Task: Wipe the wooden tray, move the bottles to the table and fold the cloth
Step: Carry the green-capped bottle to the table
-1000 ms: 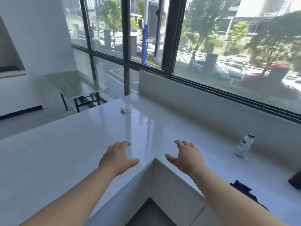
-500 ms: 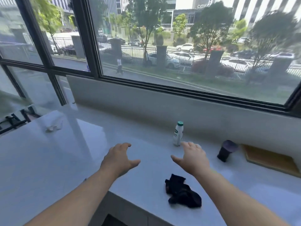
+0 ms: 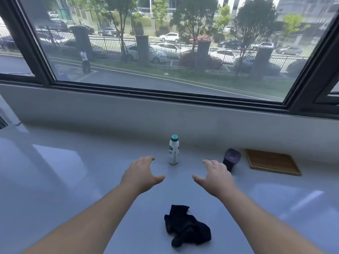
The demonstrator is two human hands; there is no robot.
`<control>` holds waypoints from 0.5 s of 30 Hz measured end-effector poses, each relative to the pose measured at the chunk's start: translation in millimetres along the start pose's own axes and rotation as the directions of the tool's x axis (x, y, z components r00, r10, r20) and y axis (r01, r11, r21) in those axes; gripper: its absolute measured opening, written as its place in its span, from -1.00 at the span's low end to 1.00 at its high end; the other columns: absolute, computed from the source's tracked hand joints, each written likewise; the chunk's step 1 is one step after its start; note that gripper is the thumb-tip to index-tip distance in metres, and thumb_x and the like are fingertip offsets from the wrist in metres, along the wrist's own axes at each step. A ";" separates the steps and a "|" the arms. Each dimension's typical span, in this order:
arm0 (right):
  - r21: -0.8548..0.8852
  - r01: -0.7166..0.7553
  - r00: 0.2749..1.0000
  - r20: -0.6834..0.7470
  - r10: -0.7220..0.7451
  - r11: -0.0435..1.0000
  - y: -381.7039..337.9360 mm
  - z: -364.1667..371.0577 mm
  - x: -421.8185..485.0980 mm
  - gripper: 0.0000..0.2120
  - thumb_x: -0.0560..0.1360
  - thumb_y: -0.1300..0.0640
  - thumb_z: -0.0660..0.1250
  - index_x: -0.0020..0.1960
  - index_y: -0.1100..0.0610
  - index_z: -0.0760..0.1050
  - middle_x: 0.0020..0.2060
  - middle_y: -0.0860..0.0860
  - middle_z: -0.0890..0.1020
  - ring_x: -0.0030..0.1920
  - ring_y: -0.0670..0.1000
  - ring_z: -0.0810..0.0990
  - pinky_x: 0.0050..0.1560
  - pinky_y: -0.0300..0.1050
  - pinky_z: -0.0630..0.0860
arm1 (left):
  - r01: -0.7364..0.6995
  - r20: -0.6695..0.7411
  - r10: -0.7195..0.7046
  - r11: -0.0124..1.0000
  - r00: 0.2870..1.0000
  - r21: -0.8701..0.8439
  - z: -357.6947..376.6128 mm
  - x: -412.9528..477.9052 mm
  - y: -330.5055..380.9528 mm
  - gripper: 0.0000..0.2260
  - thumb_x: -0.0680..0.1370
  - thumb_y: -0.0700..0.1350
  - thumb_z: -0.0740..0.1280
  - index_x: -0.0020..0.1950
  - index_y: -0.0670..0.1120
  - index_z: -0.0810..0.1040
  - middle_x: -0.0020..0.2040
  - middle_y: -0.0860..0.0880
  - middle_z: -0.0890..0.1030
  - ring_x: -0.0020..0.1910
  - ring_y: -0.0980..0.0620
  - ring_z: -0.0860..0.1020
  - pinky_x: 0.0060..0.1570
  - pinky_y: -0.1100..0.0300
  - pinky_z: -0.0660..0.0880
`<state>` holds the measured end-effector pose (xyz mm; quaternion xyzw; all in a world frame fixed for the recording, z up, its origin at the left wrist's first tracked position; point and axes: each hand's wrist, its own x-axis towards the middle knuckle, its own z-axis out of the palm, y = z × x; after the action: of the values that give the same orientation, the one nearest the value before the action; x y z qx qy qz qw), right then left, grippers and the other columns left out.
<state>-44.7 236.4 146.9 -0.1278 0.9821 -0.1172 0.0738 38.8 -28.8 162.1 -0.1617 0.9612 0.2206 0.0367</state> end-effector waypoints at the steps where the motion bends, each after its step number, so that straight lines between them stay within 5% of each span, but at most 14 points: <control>1: 0.014 -0.025 1.000 0.007 0.025 1.000 -2.2 2.7 2.0 -0.22 0.53 -0.40 0.22 0.60 0.01 0.26 0.51 0.00 0.41 0.49 0.13 0.32 0.42 0.06 0.36 | -0.007 0.012 0.007 1.000 1.000 -0.001 -0.1 8.6 -3.2 -0.21 0.44 0.36 0.40 0.60 0.12 0.29 0.58 0.10 0.36 0.53 0.00 0.30 0.34 -0.01 0.44; 9: 0.148 -0.158 0.981 0.134 0.139 0.976 -10.7 41.3 37.3 -0.35 0.58 -0.32 0.21 0.57 -0.02 0.33 0.50 -0.01 0.43 0.50 0.09 0.34 0.42 0.09 0.40 | -0.014 0.089 0.013 1.000 0.996 0.014 8.9 79.7 -13.0 -0.21 0.44 0.34 0.43 0.59 0.10 0.30 0.56 0.06 0.39 0.49 -0.03 0.37 0.31 -0.01 0.47; 15: 0.465 -0.354 0.921 0.326 0.214 0.812 -13.0 76.7 109.2 -0.43 0.62 -0.23 0.23 0.55 0.00 0.35 0.50 0.07 0.44 0.36 0.11 0.51 0.16 0.00 0.48 | 0.097 0.135 -0.085 0.991 0.987 -0.090 36.0 139.0 -2.0 -0.16 0.39 0.33 0.50 0.58 0.09 0.30 0.53 0.02 0.44 0.43 -0.04 0.45 0.24 0.01 0.51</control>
<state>-132.6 178.7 63.8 0.0318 0.9042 -0.3452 0.2495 -91.9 -55.8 109.1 -0.1923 0.9365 0.2749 0.1017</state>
